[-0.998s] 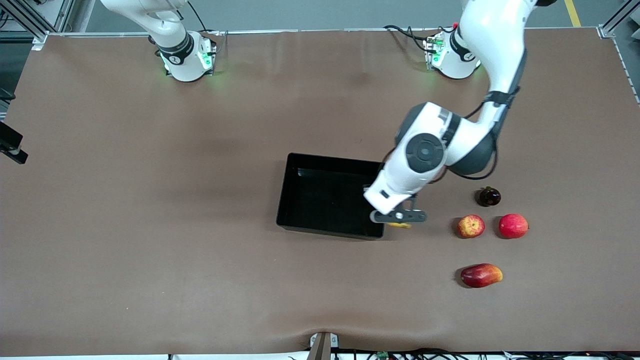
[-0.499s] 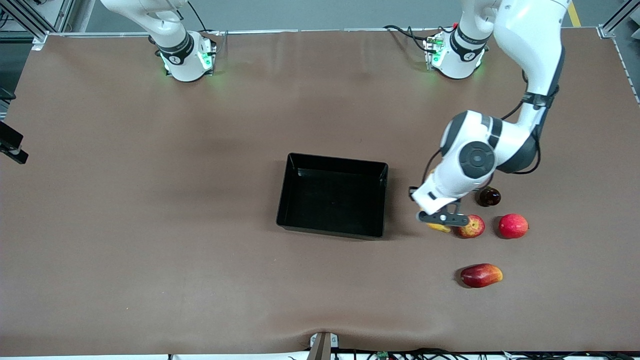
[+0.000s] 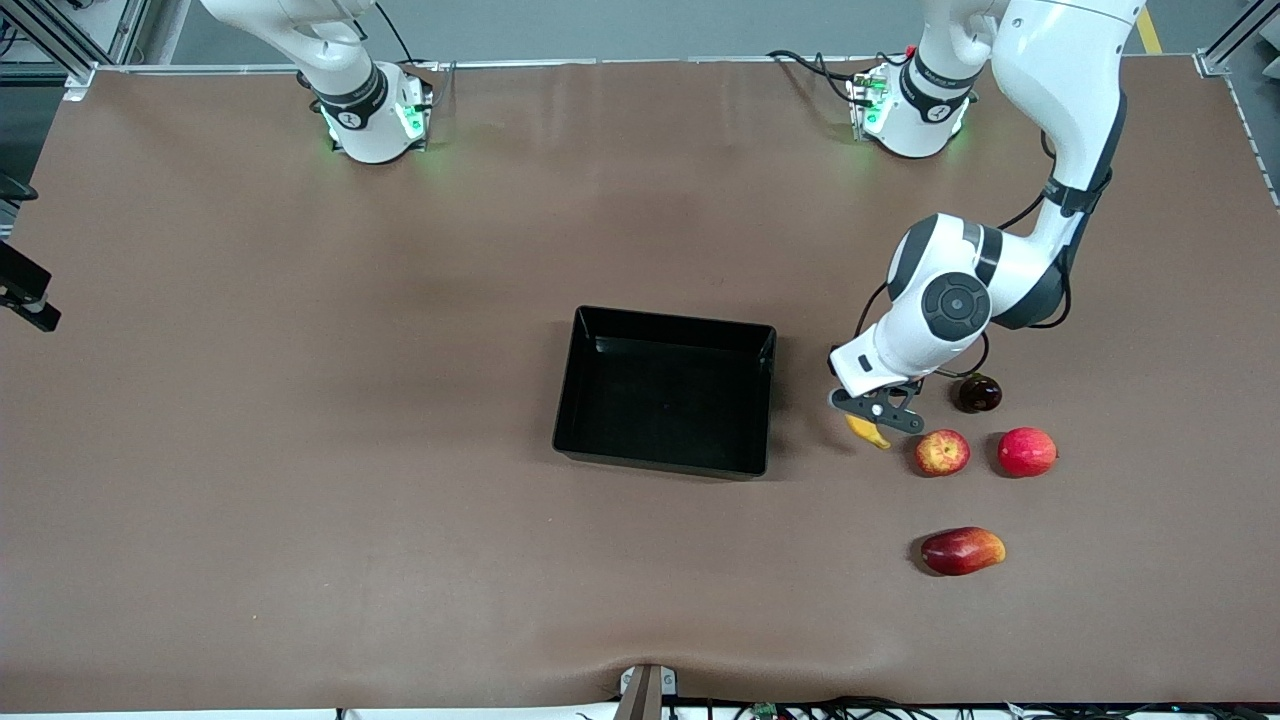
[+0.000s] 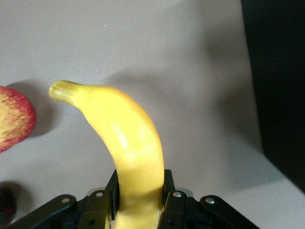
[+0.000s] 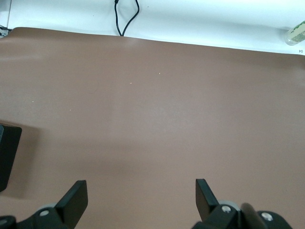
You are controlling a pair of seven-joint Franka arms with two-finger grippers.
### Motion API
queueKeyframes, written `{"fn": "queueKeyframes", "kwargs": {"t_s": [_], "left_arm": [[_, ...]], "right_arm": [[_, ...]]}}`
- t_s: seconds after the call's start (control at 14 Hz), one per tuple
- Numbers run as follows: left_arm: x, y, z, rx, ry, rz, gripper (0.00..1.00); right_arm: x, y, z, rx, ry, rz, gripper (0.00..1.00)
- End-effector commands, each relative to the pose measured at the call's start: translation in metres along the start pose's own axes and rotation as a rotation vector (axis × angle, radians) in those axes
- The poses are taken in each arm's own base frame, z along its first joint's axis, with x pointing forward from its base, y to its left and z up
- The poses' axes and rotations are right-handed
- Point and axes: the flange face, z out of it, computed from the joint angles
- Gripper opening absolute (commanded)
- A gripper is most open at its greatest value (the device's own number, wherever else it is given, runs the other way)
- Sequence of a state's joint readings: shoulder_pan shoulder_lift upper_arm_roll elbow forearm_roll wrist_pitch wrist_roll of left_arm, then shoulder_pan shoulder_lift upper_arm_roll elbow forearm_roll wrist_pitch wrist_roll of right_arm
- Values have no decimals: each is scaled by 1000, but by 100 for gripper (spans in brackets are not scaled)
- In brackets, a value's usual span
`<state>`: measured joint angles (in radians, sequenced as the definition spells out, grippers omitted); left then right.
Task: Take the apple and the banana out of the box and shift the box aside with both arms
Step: 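Lower the banana beside the apples and open the left gripper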
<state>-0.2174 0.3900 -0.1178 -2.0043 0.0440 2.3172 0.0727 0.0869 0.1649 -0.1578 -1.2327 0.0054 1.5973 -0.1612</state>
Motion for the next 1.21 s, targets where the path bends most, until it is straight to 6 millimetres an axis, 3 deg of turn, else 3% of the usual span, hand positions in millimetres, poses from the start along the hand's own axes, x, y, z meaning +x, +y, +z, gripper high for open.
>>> {"fn": "queueKeyframes", "kwargs": {"t_s": [0.0, 0.29, 0.43, 0.64, 1.14], "left_arm": [[-21, -26, 5, 11, 13, 81, 0], [-34, -31, 41, 12, 67, 155, 0], [-34, -29, 39, 21, 70, 202, 0], [-37, -50, 43, 25, 70, 208, 0], [-37, -48, 58, 20, 68, 211, 0]], "right_arm": [[1, 0, -4, -10, 9, -5, 100], [4, -4, 0, -4, 15, -2, 100], [6, -8, 3, -2, 14, -5, 100], [8, -18, 6, 6, 10, 3, 100], [15, -52, 23, 28, 12, 27, 100]]}}
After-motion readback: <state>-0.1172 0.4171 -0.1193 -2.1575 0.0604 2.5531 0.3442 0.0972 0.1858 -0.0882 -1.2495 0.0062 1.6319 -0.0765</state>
